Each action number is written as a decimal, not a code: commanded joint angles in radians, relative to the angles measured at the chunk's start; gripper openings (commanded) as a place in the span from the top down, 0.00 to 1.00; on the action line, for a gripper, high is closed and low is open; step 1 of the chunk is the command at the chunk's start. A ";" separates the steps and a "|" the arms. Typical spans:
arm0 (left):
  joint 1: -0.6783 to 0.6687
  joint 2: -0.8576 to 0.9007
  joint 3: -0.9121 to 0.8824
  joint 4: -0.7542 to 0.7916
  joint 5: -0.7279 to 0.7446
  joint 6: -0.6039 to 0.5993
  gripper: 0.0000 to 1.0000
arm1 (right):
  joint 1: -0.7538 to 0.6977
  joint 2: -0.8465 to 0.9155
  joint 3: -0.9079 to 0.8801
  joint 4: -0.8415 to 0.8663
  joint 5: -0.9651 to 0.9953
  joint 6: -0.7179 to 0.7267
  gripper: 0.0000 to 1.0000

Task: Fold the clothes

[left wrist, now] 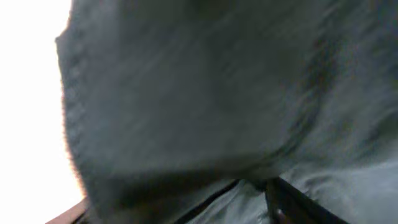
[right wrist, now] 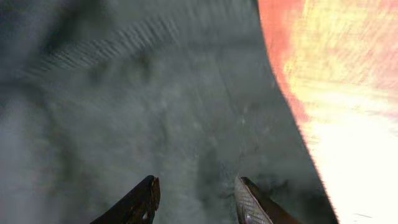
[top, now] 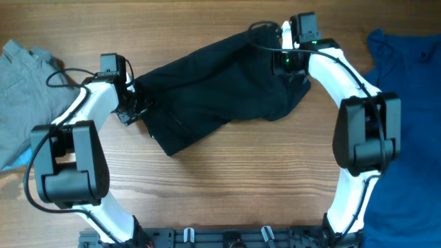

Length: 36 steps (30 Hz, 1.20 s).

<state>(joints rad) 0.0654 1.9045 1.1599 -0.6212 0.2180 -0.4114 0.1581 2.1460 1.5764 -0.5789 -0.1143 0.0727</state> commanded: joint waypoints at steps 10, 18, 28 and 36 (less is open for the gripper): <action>-0.003 0.072 -0.030 0.066 0.100 0.000 0.69 | -0.018 0.070 -0.074 -0.217 0.189 0.014 0.66; -0.003 0.072 -0.029 0.058 0.095 0.015 0.96 | -0.123 0.070 -0.074 -0.412 0.238 0.090 0.76; 0.000 0.007 0.167 -0.323 -0.042 0.032 0.96 | -0.210 0.008 -0.068 -0.512 0.172 0.110 0.89; 0.000 -0.078 0.410 -0.613 -0.052 0.067 0.96 | -0.160 -0.224 -0.036 -0.469 -0.236 -0.024 0.86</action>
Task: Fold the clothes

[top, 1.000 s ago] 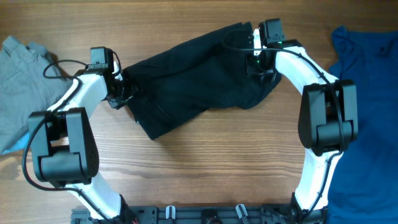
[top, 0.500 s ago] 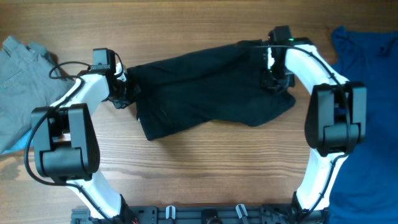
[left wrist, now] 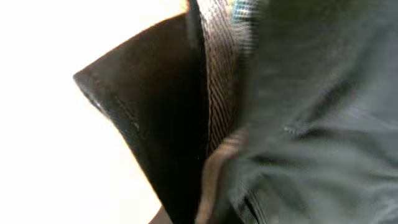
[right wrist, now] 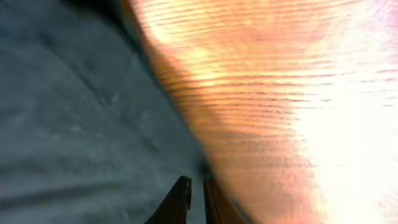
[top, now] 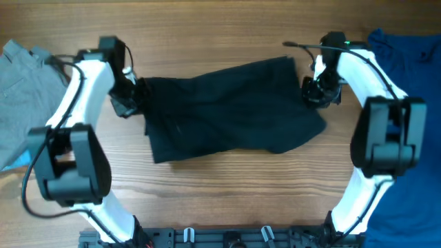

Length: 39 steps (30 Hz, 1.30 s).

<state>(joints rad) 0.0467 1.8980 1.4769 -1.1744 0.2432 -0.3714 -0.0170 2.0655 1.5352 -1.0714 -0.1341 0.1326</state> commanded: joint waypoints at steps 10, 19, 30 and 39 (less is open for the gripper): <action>0.016 -0.145 0.233 -0.165 -0.027 0.023 0.96 | 0.266 -0.157 -0.038 0.138 -0.445 -0.090 0.95; 0.016 -0.153 0.237 -0.166 0.046 0.024 0.96 | 0.545 -0.103 -0.172 0.404 -0.446 0.028 0.95; 0.016 -0.154 0.311 -0.190 0.052 0.024 0.96 | 0.753 0.095 -0.211 0.707 -0.424 0.244 0.96; -0.015 -0.151 0.375 -0.232 0.051 0.021 0.96 | 0.755 0.097 -0.192 0.798 -0.496 0.259 0.95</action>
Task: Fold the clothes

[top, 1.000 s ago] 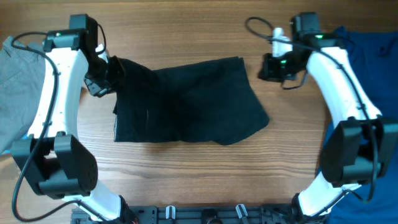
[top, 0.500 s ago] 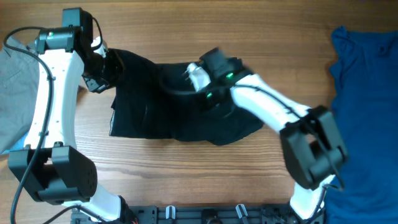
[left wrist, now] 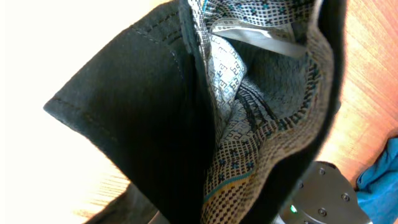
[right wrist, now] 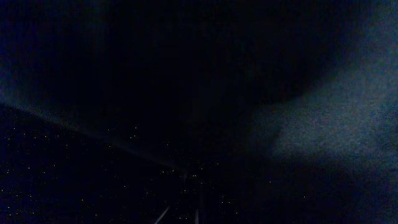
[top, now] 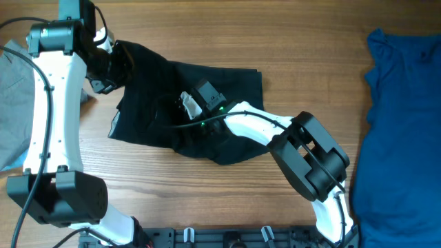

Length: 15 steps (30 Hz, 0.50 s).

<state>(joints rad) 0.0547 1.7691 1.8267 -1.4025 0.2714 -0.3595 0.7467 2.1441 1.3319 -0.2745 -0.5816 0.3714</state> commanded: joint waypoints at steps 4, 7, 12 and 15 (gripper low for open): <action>-0.046 -0.022 0.025 0.005 -0.011 0.009 0.96 | -0.037 -0.034 0.012 -0.048 -0.093 -0.032 0.93; -0.059 -0.022 0.025 0.005 -0.083 0.009 0.96 | -0.074 -0.114 0.012 -0.117 -0.067 -0.090 0.92; -0.065 -0.022 0.025 -0.005 -0.086 0.009 0.96 | -0.152 -0.280 0.012 -0.259 0.169 -0.135 0.92; -0.066 -0.022 0.025 -0.005 -0.083 0.008 0.96 | -0.212 -0.355 0.012 -0.344 0.307 -0.137 0.91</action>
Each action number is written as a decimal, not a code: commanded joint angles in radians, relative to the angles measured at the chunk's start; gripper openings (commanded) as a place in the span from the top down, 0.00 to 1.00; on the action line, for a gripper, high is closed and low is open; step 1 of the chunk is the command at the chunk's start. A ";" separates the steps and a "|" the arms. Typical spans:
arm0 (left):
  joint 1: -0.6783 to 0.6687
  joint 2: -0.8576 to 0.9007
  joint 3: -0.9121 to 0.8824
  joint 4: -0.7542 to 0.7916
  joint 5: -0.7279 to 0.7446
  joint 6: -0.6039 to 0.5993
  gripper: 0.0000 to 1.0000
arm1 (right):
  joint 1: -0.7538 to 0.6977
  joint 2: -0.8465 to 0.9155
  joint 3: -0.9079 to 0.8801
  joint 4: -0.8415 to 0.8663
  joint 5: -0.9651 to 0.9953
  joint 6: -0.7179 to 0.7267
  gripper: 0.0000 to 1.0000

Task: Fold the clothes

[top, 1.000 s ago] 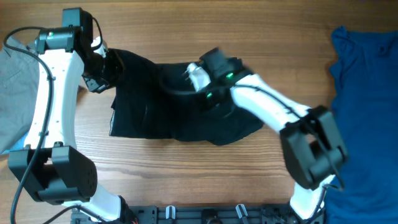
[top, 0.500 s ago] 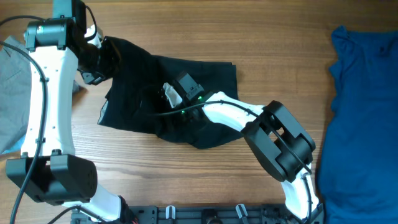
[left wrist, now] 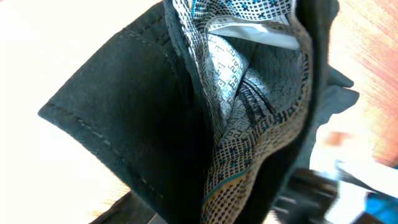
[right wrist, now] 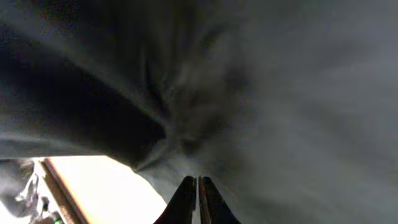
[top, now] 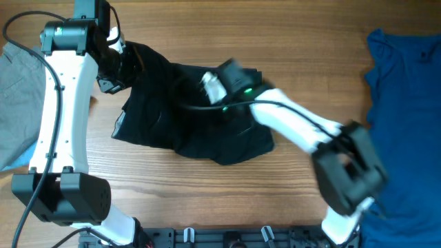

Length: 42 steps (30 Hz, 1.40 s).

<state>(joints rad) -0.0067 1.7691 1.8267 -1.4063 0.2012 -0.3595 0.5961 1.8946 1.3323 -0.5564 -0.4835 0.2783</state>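
Black shorts [top: 186, 117] lie bunched left of the table's middle. My left gripper [top: 118, 67] is shut on their upper left end. In the left wrist view the waistband [left wrist: 124, 124] hangs up from that gripper [left wrist: 186, 214], and its patterned lining [left wrist: 249, 93] shows. My right arm reaches across from the right. Its gripper [top: 207, 89] is over the top middle of the shorts. In the right wrist view its fingers [right wrist: 199, 186] are pressed together, with grey-black cloth [right wrist: 280, 93] creasing toward the tips.
A blue garment [top: 406, 103] covers the table's right side. A grey garment [top: 17, 103] lies at the left edge. Bare wood [top: 317, 41] shows behind and in front of the shorts. A dark rail [top: 227, 238] runs along the front edge.
My right gripper has moved up and to the right over the shorts, and its view is no longer buried in dark cloth. The shorts' lower right lobe reaches further right. The left gripper has barely moved.
First the shorts lay spread across the middle, my left gripper on their left end and my right gripper open over the right end. Then the right gripper was shut at the right edge. Later the shorts sat bunched further left, the right arm reaching across them.
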 commanded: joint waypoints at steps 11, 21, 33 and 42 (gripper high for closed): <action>-0.152 -0.021 0.025 0.018 -0.008 0.004 0.96 | -0.269 -0.083 -0.031 -0.274 0.402 -0.095 0.91; -0.349 0.033 0.025 0.080 -0.024 -0.113 0.96 | -0.309 0.001 -0.169 -0.175 0.396 -0.094 0.91; -0.558 0.158 0.025 0.170 -0.025 -0.180 0.96 | -0.309 0.042 -0.176 -0.150 0.354 -0.092 0.91; -0.618 0.177 0.025 0.224 -0.025 -0.180 0.96 | -0.309 0.042 -0.176 -0.143 0.353 -0.069 0.91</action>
<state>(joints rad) -0.6102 1.9434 1.8275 -1.2041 0.1677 -0.5232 0.2855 1.9114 1.1618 -0.7063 -0.1154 0.2047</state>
